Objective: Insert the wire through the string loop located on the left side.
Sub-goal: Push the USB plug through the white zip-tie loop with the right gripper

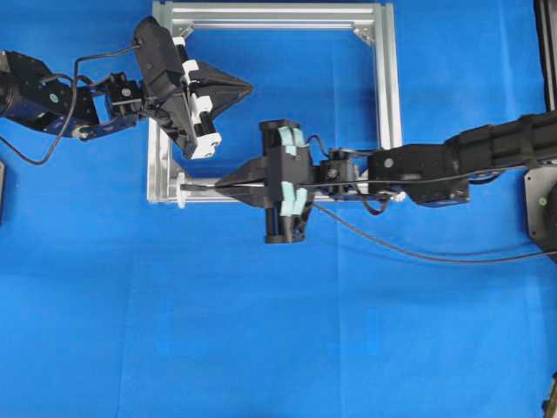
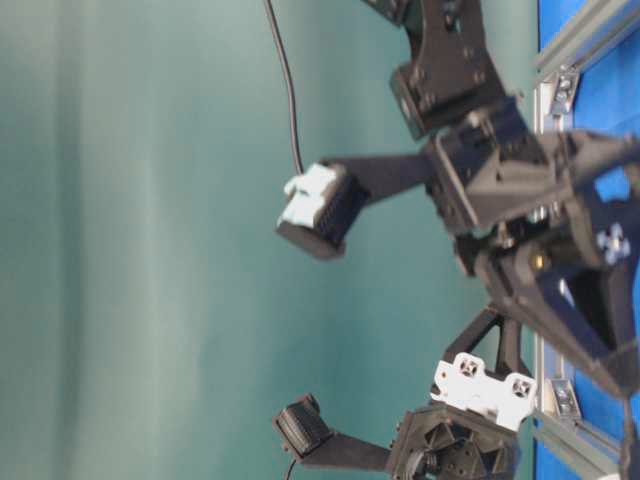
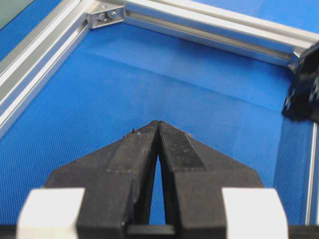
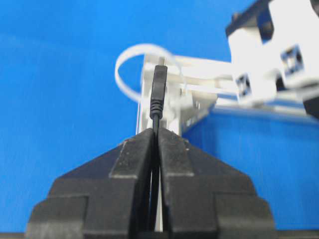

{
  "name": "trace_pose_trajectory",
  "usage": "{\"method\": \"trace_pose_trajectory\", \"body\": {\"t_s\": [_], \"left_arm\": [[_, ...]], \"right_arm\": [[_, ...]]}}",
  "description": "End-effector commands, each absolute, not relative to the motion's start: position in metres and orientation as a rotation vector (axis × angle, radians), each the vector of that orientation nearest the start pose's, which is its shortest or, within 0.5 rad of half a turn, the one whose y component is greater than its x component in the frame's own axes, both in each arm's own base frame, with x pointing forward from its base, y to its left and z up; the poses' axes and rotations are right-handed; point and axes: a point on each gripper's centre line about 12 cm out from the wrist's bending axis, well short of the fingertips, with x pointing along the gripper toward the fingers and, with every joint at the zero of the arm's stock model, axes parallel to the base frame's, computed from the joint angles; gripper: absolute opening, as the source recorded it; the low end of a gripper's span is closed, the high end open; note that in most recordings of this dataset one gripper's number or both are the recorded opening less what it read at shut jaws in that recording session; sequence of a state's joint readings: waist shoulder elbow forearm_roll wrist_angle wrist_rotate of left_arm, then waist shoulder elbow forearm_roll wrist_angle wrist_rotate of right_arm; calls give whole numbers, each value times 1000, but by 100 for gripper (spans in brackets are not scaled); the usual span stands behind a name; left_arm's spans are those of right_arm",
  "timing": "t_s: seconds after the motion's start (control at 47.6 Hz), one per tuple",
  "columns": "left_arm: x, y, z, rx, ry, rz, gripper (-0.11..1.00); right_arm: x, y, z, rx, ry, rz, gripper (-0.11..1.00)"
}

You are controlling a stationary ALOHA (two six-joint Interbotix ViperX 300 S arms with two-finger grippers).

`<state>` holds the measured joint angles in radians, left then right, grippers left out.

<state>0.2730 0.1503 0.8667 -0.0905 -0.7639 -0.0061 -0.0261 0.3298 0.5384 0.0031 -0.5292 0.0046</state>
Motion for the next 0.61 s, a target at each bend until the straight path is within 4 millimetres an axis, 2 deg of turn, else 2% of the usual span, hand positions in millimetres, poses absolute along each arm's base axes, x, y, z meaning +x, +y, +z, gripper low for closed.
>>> {"method": "trace_pose_trajectory", "body": {"t_s": [0.0, 0.231, 0.588], "left_arm": [[361, 109, 145, -93, 197, 341, 0], [361, 108, 144, -93, 200, 340, 0], [361, 108, 145, -92, 199, 340, 0]], "right_arm": [[473, -14, 141, 11, 274, -32, 0], [489, -14, 139, 11, 261, -31, 0], [490, -14, 139, 11, 258, -31, 0]]}}
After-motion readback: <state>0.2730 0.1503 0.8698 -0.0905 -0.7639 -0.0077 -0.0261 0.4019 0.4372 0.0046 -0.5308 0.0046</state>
